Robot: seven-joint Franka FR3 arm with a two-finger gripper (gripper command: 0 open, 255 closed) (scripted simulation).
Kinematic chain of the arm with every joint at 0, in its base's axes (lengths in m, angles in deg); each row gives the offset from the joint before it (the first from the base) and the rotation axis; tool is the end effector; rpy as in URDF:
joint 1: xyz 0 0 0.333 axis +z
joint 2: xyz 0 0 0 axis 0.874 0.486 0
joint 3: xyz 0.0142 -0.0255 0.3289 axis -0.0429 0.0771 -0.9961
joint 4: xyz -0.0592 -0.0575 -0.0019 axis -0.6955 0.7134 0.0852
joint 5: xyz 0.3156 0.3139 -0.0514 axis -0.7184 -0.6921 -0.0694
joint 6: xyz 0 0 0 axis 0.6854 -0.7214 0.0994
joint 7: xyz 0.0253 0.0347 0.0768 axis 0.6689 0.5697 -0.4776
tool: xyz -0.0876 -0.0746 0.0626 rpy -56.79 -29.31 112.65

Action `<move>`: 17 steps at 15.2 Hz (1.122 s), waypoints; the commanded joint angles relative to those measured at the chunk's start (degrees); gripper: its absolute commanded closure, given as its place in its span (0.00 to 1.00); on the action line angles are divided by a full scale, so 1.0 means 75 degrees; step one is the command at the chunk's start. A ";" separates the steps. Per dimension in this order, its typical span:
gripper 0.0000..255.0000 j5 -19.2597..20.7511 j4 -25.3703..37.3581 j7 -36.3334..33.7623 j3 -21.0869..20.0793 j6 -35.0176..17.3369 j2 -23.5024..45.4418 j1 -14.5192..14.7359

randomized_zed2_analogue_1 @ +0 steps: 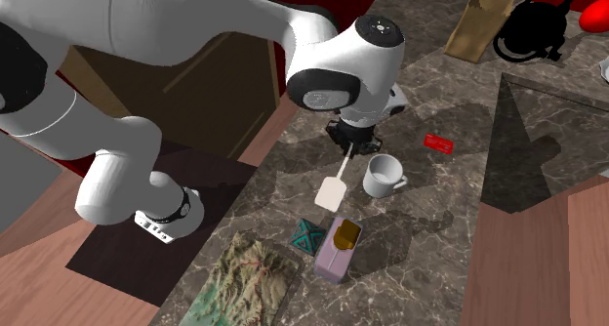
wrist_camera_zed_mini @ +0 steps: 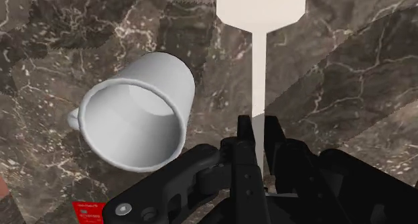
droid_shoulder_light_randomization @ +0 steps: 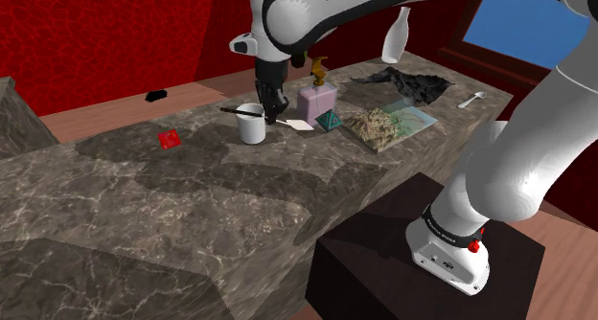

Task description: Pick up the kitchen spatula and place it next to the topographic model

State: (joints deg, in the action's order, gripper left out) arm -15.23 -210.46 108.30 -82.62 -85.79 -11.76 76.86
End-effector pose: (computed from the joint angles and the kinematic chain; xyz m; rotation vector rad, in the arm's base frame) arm 0.5169 0.2341 0.4201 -2.3700 -1.9953 -0.0774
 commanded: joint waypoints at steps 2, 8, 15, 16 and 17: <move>1.00 0.0003 -0.0126 0.0617 0.0344 0.0084 -0.0175 -0.0264; 1.00 0.0074 -0.0061 0.1740 0.0999 0.0173 -0.0127 -0.0772; 1.00 0.0123 0.0409 0.3031 0.1731 0.0328 0.0270 -0.1361; 1.00 0.0121 0.0511 0.3214 0.1831 0.0356 0.0355 -0.1445; 1.00 0.0116 0.0622 0.3397 0.1929 0.0386 0.0448 -0.1528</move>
State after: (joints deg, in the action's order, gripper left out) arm -14.34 -206.16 132.22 -68.94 -82.88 -8.85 66.07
